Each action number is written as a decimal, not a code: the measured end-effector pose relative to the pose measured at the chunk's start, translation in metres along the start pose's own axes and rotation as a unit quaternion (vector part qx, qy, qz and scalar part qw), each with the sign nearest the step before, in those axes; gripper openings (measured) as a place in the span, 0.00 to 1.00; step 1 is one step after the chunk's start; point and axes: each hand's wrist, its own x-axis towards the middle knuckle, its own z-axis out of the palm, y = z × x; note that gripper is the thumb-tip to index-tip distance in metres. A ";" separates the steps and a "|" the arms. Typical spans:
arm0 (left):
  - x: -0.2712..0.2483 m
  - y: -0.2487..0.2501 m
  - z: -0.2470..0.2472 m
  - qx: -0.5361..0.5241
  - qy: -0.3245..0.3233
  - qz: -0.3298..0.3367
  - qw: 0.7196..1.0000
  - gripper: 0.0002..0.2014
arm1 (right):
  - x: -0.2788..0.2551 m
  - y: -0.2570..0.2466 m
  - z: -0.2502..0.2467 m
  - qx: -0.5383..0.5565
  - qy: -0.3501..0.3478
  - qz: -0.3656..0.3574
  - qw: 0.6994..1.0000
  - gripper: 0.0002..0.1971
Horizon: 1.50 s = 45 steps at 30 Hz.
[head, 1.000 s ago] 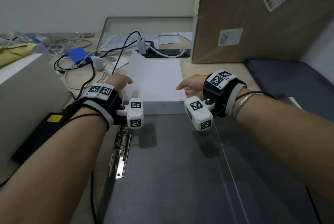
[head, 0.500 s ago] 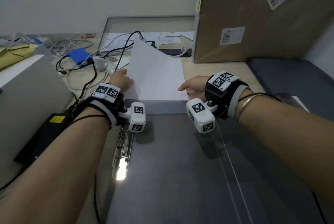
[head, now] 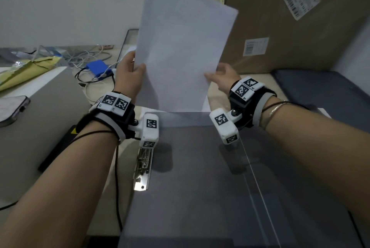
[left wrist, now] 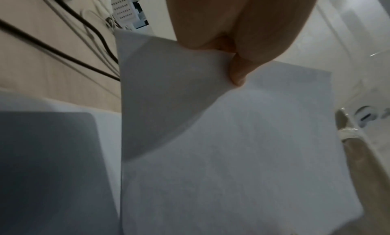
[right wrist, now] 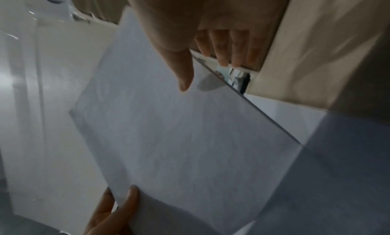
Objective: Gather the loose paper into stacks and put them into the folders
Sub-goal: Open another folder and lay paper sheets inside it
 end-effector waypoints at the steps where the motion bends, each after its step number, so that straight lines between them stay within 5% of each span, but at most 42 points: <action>1: -0.001 0.006 0.000 -0.018 0.002 0.010 1.000 0.18 | 0.000 -0.006 -0.004 0.030 0.009 -0.016 0.999 0.34; 9: -0.017 0.061 0.002 -0.132 -0.015 0.047 0.990 0.15 | -0.026 -0.063 -0.050 0.137 0.014 -0.138 0.981 0.07; 17: -0.069 0.056 0.020 -0.173 -0.083 -0.054 0.980 0.14 | -0.073 -0.041 -0.071 0.055 0.061 -0.168 0.982 0.12; 24: -0.107 0.030 0.035 -0.123 -0.088 -0.096 0.984 0.21 | -0.107 0.009 -0.069 0.028 0.088 -0.133 0.987 0.12; 30: -0.121 0.022 0.038 -0.096 -0.086 -0.133 0.983 0.20 | -0.124 0.029 -0.067 -0.113 0.065 -0.096 0.987 0.10; 37: -0.118 0.025 0.017 0.015 -0.126 -0.147 0.981 0.09 | -0.119 0.024 -0.088 -0.129 0.043 -0.107 0.985 0.12; 45: -0.132 -0.011 -0.042 0.208 -0.130 -0.230 0.942 0.16 | -0.121 0.057 -0.116 -0.109 -0.061 0.057 0.990 0.13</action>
